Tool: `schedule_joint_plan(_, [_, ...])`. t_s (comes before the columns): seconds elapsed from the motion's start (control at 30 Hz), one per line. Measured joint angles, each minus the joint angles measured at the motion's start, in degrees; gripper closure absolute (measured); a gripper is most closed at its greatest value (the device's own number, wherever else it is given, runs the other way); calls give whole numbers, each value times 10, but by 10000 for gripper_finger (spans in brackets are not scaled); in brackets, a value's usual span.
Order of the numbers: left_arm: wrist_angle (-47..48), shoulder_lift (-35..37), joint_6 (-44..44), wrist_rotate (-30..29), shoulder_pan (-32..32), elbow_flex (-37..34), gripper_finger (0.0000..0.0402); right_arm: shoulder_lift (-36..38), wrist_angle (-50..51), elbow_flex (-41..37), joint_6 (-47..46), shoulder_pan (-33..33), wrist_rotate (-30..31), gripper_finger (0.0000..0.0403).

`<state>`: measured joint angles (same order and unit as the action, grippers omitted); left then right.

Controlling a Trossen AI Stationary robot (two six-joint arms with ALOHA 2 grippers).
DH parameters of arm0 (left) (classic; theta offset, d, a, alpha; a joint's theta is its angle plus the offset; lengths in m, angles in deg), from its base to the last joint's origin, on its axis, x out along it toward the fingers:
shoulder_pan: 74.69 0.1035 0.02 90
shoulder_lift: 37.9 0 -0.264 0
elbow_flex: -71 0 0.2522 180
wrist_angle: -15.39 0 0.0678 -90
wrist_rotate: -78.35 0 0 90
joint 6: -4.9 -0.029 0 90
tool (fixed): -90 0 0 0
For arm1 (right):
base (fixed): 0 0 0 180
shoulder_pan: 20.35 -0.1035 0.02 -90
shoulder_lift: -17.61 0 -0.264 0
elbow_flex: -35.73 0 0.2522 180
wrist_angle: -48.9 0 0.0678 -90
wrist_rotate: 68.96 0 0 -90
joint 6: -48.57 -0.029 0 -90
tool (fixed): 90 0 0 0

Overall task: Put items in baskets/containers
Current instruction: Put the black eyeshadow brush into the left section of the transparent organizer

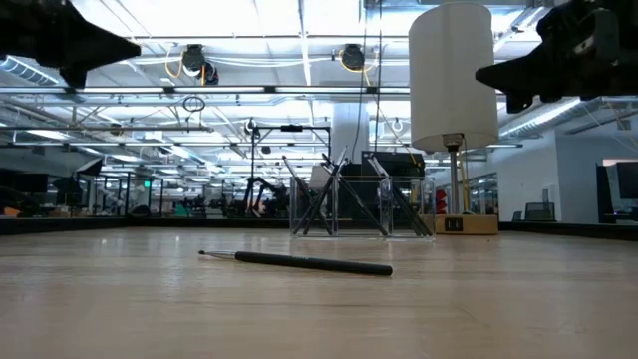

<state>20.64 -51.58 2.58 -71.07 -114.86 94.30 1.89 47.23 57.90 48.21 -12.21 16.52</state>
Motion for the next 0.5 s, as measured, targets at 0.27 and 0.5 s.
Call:
schedule_joint_plan(0.27, [61,-9,119,-64,4,0,392,12,32,0,44,0,-17,401])
schedule_joint_plan(0.5, [62,-42,160,-62,34,0,392,10,34,-16,84,0,-32,399])
